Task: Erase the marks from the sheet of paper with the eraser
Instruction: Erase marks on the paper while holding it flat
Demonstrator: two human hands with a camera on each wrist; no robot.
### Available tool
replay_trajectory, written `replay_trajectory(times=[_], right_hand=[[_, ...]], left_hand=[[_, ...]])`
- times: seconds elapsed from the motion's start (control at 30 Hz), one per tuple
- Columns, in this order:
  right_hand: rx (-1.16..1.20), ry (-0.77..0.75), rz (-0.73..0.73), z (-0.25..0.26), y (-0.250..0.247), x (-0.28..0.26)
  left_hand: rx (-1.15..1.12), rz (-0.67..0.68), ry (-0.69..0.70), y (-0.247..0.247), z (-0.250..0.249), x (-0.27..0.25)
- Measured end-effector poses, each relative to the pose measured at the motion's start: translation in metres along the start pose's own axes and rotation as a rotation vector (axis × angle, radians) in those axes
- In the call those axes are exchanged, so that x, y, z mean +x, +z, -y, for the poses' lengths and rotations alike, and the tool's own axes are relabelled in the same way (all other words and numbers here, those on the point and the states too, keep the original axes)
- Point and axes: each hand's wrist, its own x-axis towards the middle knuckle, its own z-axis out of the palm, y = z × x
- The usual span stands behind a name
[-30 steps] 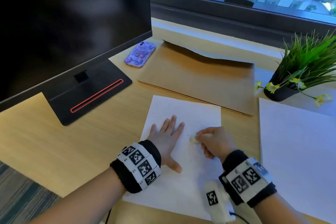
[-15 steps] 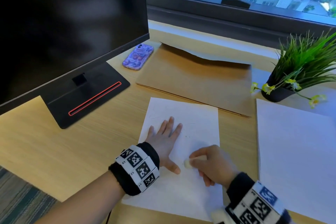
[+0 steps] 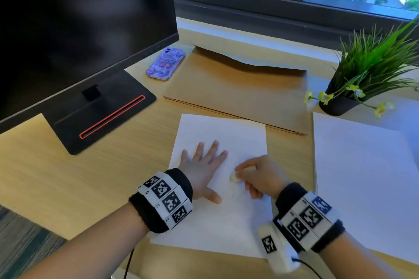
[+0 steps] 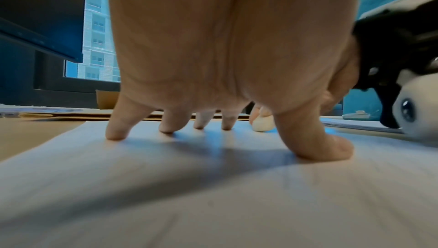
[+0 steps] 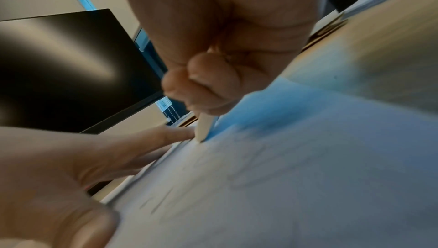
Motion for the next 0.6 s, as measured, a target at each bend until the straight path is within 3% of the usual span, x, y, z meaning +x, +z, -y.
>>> replay_trajectory(times=[0.13,0.33,0.4,0.53,0.6], right_hand=[[0.117,-0.020,-0.136,-0.002,0.006,0.001],[-0.141,-0.039,0.175,-0.011,0.027,-0.031],[-0.161,-0.018,0.118,-0.006,0.016,-0.019],[-0.067,-0.048,-0.159,0.000,0.003,0.002],[-0.051,-0.063,-0.167,-0.005,0.012,-0.005]], left_hand=[[-0.005,-0.020,0.020,0.001,0.000,-0.005],[0.094,0.025,-0.018,0.003,-0.007,-0.001],[0.107,0.029,-0.016,0.003,-0.007,-0.001],[0.122,0.063,-0.008,0.003,-0.005,0.000],[0.109,0.068,-0.005,0.002,-0.005,0.000]])
